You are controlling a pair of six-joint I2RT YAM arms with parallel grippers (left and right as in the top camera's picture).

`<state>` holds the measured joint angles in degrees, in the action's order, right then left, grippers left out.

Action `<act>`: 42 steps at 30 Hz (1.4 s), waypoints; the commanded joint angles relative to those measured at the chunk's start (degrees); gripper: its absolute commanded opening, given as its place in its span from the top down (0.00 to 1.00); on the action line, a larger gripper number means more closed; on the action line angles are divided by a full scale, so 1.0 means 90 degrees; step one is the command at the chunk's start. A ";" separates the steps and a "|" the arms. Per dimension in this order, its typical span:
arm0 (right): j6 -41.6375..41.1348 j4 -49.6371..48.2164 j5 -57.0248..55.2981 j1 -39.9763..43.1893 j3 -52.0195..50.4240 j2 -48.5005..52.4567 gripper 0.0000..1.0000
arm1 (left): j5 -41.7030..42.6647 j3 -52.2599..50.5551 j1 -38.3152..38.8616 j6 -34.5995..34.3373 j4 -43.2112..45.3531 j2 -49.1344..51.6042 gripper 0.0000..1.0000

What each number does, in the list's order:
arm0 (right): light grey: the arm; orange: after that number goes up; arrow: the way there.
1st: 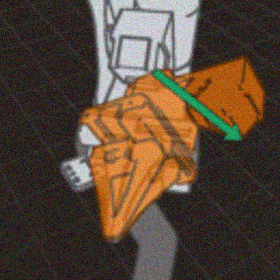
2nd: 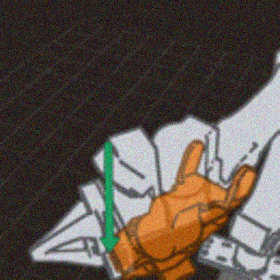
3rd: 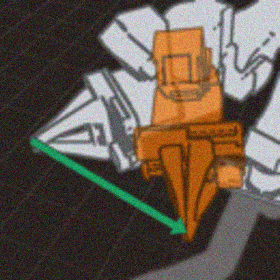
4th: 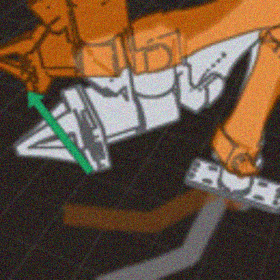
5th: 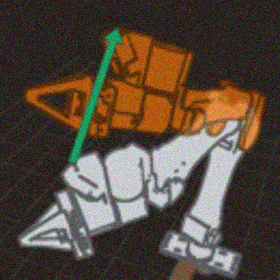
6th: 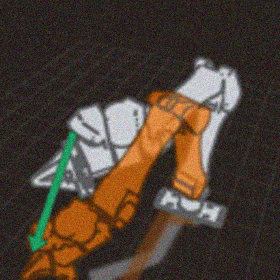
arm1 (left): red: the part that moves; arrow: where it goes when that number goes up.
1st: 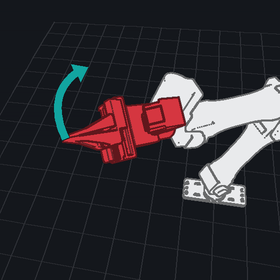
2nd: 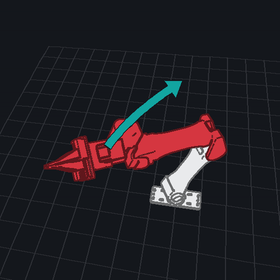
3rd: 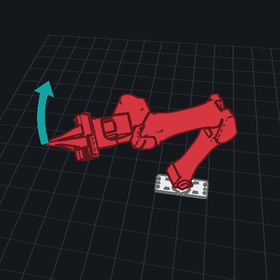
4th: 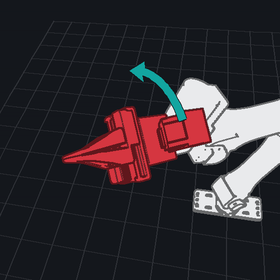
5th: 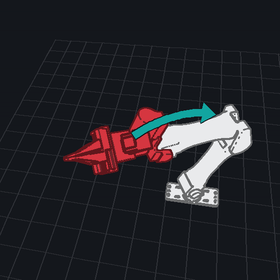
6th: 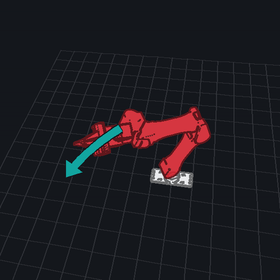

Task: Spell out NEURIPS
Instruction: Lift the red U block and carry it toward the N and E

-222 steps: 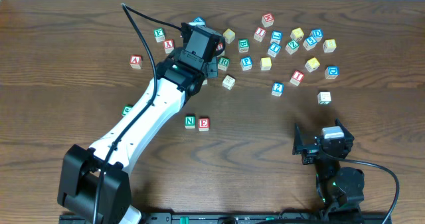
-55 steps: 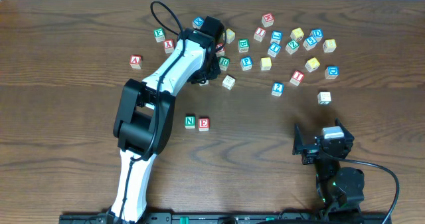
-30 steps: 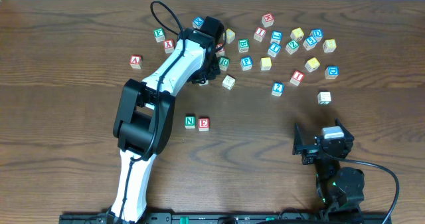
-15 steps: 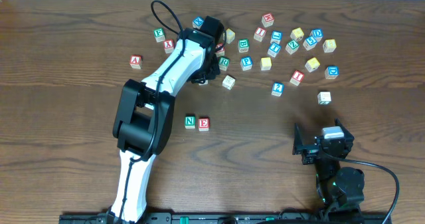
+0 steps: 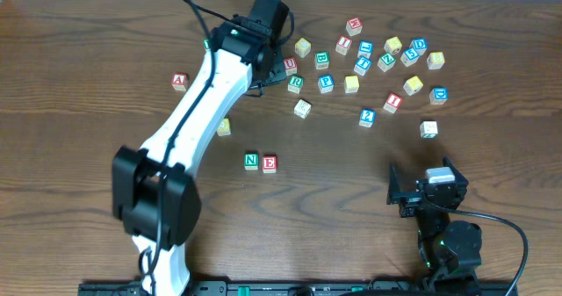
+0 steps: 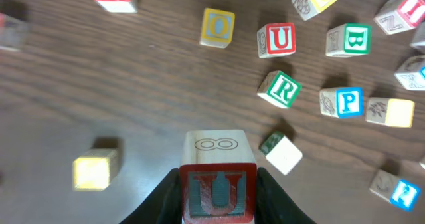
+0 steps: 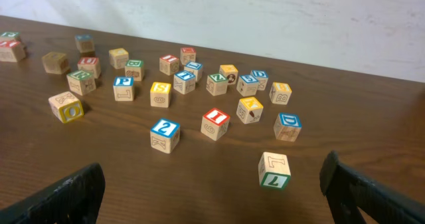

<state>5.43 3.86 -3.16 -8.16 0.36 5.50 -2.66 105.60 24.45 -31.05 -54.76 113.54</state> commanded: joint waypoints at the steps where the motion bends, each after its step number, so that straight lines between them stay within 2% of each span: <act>1: -0.0027 0.0027 0.0017 0.0034 -0.0005 -0.0027 0.01 | -0.0680 0.0129 0.0206 0.0114 -0.0277 -0.0444 0.81; 4: -0.0027 0.0027 0.0017 0.0034 -0.0005 -0.0027 0.01 | -0.1013 0.0129 0.0476 0.0163 -0.0517 -0.0627 0.81; 5: -0.0027 0.0027 0.0017 0.0034 -0.0005 -0.0027 0.01 | -0.1054 0.0129 0.0588 0.0270 -0.0573 -0.0639 0.85; 11: -0.0027 0.0027 0.0017 0.0034 -0.0005 -0.0027 0.01 | -0.1700 -0.0066 0.1396 0.0299 -0.0695 -0.0634 0.92; 26: -0.0027 0.0027 0.0017 0.0034 -0.0005 -0.0027 0.01 | -0.1586 -0.0845 0.2086 -0.0204 -0.0573 -0.0636 0.92; 33: -0.0027 0.0027 0.0017 0.0034 -0.0005 -0.0027 0.01 | -0.0818 -0.1503 0.2239 -0.0257 -0.0063 -0.0639 0.92; 42: -0.0027 0.0027 0.0017 0.0034 -0.0005 -0.0027 0.01 | -0.0775 -0.1940 0.2482 -0.0420 0.0126 -0.0639 0.92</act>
<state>5.43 3.86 -3.16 -8.16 0.36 5.50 -10.15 89.03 45.93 -33.67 -53.60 108.22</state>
